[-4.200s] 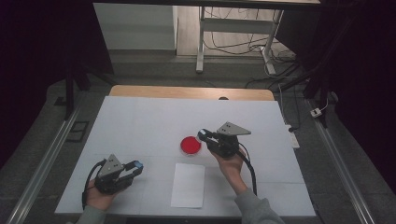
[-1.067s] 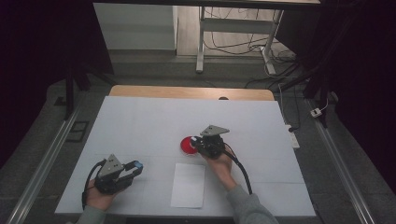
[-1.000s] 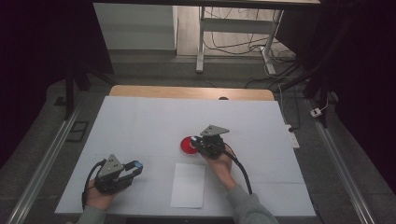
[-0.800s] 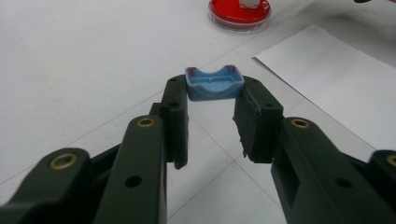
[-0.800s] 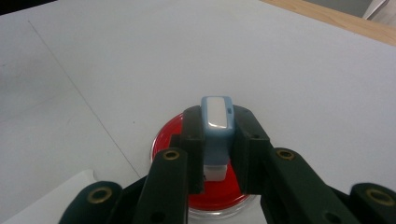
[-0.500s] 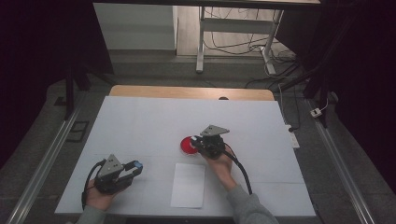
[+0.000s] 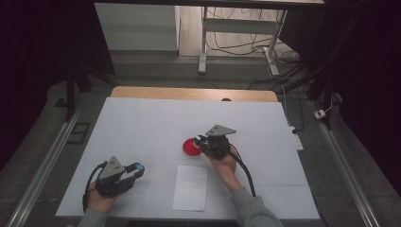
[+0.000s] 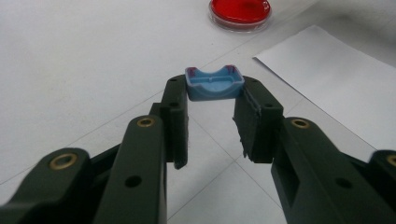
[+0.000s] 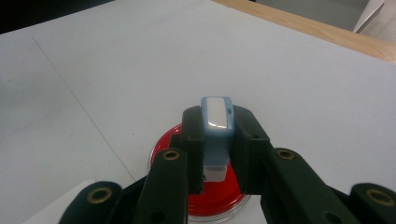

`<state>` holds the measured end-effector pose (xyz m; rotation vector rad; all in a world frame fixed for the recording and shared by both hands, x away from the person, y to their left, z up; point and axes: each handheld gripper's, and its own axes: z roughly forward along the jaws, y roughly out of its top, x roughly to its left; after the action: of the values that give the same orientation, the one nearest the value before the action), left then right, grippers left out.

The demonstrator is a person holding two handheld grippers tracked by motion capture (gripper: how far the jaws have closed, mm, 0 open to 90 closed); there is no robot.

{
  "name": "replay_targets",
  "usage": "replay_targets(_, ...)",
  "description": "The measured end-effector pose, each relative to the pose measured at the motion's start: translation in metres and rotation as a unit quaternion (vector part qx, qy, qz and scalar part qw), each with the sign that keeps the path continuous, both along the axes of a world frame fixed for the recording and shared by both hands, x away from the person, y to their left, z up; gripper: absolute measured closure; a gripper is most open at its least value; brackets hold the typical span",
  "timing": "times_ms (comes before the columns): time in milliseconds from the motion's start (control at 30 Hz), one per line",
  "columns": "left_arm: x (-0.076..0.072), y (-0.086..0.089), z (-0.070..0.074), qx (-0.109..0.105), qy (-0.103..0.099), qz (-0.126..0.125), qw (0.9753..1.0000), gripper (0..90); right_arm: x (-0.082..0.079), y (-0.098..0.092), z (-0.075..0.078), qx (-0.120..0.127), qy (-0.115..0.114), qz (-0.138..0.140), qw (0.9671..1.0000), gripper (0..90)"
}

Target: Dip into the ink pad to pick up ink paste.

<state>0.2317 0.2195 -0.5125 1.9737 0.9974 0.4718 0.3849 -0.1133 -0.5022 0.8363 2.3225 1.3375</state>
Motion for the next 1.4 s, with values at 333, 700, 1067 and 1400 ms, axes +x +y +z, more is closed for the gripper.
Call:
replay_targets(333,0.000,0.000,0.000,0.000,0.001,0.000,1.0000,65.6,0.000,0.004,0.000,0.005,-0.003,0.009,0.9999,75.6)
replay_targets(700,0.001,0.001,-0.001,0.001,0.002,0.002,1.0000,65.6,-0.002,0.016,-0.005,-0.013,-0.004,0.029,0.9995,75.6)
replay_targets(1067,0.000,0.001,-0.001,0.000,0.001,0.001,1.0000,65.7,0.000,0.017,-0.009,-0.024,0.004,0.029,0.9993,75.6)
replay_targets(1400,0.000,0.000,0.000,0.000,0.001,0.001,1.0000,65.6,0.001,0.017,-0.011,-0.027,0.010,0.026,0.9992,75.6)
